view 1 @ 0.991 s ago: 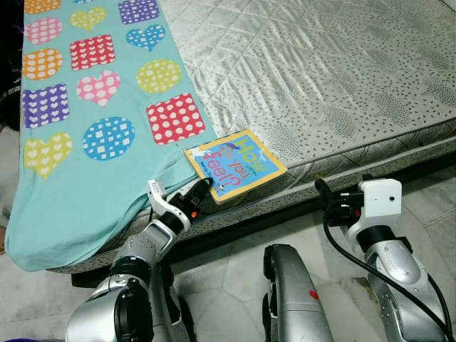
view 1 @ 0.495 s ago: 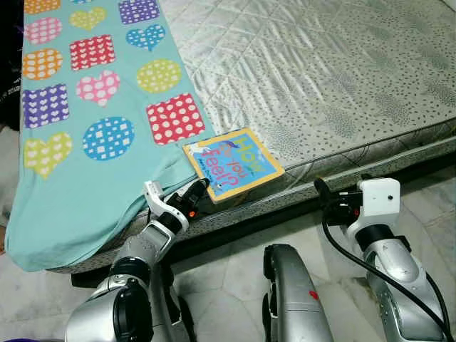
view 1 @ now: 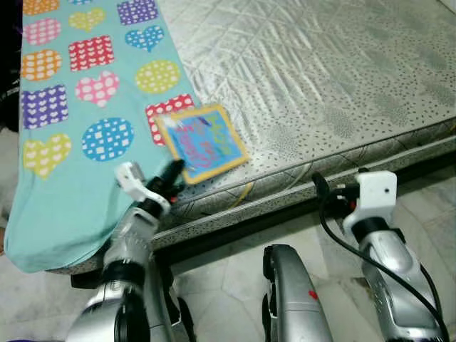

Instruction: Clean up the room

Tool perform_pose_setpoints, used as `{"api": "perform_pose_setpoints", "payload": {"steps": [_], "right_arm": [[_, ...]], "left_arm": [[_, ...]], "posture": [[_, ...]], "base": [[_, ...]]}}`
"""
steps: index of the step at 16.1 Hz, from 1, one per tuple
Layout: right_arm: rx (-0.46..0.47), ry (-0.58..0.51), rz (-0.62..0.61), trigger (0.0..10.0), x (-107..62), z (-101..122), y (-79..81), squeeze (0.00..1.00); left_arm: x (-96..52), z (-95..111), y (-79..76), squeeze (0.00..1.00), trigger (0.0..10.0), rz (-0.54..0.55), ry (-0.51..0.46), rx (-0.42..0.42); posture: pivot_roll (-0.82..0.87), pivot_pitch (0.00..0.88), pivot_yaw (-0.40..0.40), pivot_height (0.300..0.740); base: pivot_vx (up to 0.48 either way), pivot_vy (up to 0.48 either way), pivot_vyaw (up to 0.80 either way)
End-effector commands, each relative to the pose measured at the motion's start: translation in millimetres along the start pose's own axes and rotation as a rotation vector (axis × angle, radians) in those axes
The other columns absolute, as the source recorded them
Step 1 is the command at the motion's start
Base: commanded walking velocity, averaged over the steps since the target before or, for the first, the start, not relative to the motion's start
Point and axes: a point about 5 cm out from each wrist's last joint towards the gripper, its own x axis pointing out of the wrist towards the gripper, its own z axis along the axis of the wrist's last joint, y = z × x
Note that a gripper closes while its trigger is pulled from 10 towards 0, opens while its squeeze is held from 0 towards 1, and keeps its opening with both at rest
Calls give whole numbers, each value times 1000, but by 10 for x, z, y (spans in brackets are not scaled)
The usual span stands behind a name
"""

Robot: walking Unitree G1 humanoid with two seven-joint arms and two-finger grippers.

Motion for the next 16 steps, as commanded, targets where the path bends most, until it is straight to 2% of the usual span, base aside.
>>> {"api": "perform_pose_setpoints", "payload": {"steps": [1, 2, 4, 6, 8, 11, 16], "right_arm": [[35, 15, -9, 10000, -8, -52, 15, 0], [134, 22, -14, 10000, 19, -65, 64, 0], [197, 31, -23, 10000, 44, -85, 164, 0], [196, 37, -15, 10000, 60, -104, 257, 0], [232, 42, -24, 10000, 79, -120, 318, 0], [256, 38, -29, 10000, 132, -115, 381, 0], [266, -20, -44, 10000, 229, 0, 308, 0]], "left_arm": [[-52, 114, 16, 0, 0, 13, -43, 120], [-112, 183, -39, 0, 0, -10, -71, 235], [-312, 278, -72, 0, 0, 22, -96, 388], [-535, 305, -78, 0, 0, 79, -96, 418], [-787, 310, -114, 0, 0, 134, -75, 484], [-863, 329, -143, 0, 0, 187, -74, 517], [-786, 266, -174, 0, 0, 204, -39, 520]], "posture": [[-268, 169, 45, 563], [-256, 152, 51, 563], [-238, 119, 63, 563], [-237, 96, 75, 563], [-215, 53, 83, 563], [-210, 5, 86, 563], [-219, 0, 95, 563]], "base": [[0, 0, 0], [0, 0, 0], [0, 0, 0], [0, 0, 0], [0, 0, 0], [0, 0, 0], [0, 0, -85]]}}
